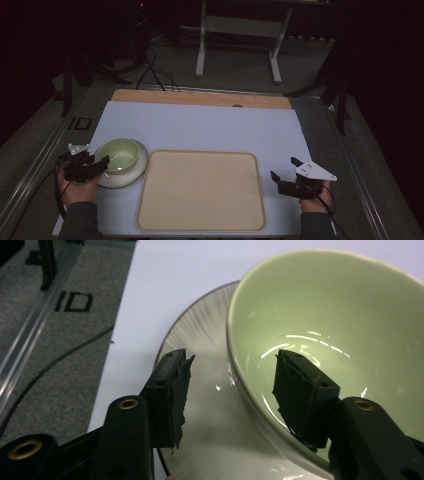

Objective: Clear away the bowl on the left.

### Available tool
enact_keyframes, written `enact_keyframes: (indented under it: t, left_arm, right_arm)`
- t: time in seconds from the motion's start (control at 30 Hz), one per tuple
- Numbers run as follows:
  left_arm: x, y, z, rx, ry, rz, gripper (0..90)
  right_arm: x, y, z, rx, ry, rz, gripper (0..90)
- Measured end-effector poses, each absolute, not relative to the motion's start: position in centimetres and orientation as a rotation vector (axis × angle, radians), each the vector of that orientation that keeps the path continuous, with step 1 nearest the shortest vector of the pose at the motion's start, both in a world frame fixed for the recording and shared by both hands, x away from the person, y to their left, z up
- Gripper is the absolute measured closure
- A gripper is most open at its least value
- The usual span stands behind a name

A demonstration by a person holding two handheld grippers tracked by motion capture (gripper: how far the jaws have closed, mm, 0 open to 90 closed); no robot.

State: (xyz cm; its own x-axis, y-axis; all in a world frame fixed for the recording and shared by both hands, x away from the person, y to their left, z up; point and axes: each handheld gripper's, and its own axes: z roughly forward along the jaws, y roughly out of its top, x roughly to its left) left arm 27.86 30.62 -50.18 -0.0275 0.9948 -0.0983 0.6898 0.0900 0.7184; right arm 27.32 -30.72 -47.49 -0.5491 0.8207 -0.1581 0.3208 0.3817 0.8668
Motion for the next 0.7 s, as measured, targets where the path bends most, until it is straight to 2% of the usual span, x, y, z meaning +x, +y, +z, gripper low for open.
enact_keyframes:
  t: [0.07,0.1,0.2,0.47,0.7]
  left_arm:
    - [27.9,30.6,-50.2,1.654,1.78,0.635,52.0]
    - [28.0,30.6,-50.2,1.65,1.789,0.618,56.9]
    - [28.3,30.7,-50.5,1.665,1.825,0.564,60.9]
    - [28.5,31.2,-50.7,1.632,1.832,0.469,64.5]
    - [28.3,32.0,-50.6,1.589,1.844,0.403,73.2]
  right_arm:
    - [27.4,-30.7,-47.5,0.976,2.058,1.104,13.9]
    - [27.4,-30.7,-47.5,0.975,2.057,1.102,14.0]
    - [27.4,-30.7,-47.5,0.973,2.059,1.1,13.9]
    - [27.4,-30.6,-47.5,0.975,2.063,1.092,13.9]
    - [27.4,-30.6,-47.5,0.976,2.064,1.092,13.9]
